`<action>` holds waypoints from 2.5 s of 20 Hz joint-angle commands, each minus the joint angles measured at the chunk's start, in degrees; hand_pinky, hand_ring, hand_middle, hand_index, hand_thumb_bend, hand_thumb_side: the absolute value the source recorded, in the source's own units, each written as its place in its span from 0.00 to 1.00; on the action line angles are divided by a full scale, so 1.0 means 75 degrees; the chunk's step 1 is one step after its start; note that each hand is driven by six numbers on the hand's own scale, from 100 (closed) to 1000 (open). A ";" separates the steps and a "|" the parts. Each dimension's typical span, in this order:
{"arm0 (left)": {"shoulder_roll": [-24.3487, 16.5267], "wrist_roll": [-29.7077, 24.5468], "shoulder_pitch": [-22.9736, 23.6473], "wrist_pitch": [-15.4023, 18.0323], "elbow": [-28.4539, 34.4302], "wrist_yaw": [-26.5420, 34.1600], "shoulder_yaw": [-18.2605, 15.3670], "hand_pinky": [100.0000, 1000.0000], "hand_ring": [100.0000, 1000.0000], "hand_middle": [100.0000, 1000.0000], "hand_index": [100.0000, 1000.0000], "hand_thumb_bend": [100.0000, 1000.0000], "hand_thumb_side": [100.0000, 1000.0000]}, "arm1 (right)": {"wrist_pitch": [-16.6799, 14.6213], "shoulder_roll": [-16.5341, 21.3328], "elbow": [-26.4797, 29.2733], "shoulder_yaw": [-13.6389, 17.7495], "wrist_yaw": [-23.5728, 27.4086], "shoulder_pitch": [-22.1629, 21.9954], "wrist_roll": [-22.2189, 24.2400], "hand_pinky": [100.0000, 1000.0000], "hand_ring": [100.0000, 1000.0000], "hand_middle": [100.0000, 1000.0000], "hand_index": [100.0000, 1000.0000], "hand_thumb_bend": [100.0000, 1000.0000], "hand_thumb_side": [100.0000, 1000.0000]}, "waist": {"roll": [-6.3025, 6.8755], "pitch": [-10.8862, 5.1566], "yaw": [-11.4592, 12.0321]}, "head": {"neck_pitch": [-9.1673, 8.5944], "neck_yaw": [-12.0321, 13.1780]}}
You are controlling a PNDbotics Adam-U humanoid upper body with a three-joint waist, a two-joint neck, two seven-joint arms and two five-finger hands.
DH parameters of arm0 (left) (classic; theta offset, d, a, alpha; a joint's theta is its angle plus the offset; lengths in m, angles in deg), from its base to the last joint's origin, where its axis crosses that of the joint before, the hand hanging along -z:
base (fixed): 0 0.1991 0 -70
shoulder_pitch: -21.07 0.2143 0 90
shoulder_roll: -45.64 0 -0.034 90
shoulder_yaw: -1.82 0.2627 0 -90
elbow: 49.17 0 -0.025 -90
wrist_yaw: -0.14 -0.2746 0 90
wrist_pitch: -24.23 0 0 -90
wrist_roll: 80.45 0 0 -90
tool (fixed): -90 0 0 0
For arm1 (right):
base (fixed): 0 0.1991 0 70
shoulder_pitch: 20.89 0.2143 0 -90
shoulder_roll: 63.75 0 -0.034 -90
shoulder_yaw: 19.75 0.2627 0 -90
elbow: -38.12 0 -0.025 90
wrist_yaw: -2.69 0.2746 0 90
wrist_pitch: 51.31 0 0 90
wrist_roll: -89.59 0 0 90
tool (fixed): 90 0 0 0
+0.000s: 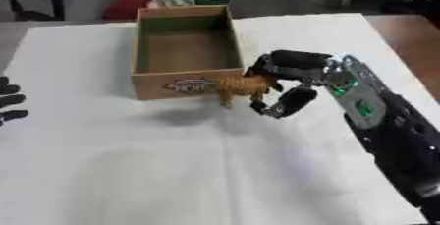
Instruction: Pick up objects on the table and place them in the box.
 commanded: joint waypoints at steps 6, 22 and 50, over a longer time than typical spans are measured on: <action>-0.0176 -0.0053 -0.0030 -0.0012 0.0110 0.0020 0.0001 0.64 0.71 0.65 0.78 0.00 0.81 | -0.0622 0.0164 -0.0538 0.0195 0.0241 0.1316 0.0576 0.35 0.19 0.10 0.28 0.00 0.16 | -0.0012 -0.0183 0.0076 | -0.0109 0.0030; -0.0122 -0.0187 -0.0070 -0.0032 0.0121 0.0055 0.0104 0.64 0.70 0.65 0.78 0.00 0.80 | -0.0478 -0.1261 -0.3128 0.0993 -0.1637 0.2954 -0.0075 0.36 0.20 0.10 0.28 0.00 0.15 | 0.0020 -0.0244 0.0482 | -0.0135 -0.0105; -0.0050 -0.0415 -0.0268 -0.0091 0.0192 0.0092 0.0225 0.65 0.70 0.64 0.78 0.00 0.80 | 0.0738 -0.1851 -0.5463 0.2064 -0.3902 0.3027 -0.2043 0.46 0.37 0.30 0.49 0.00 0.17 | 0.0088 -0.0223 0.1142 | -0.0199 -0.0552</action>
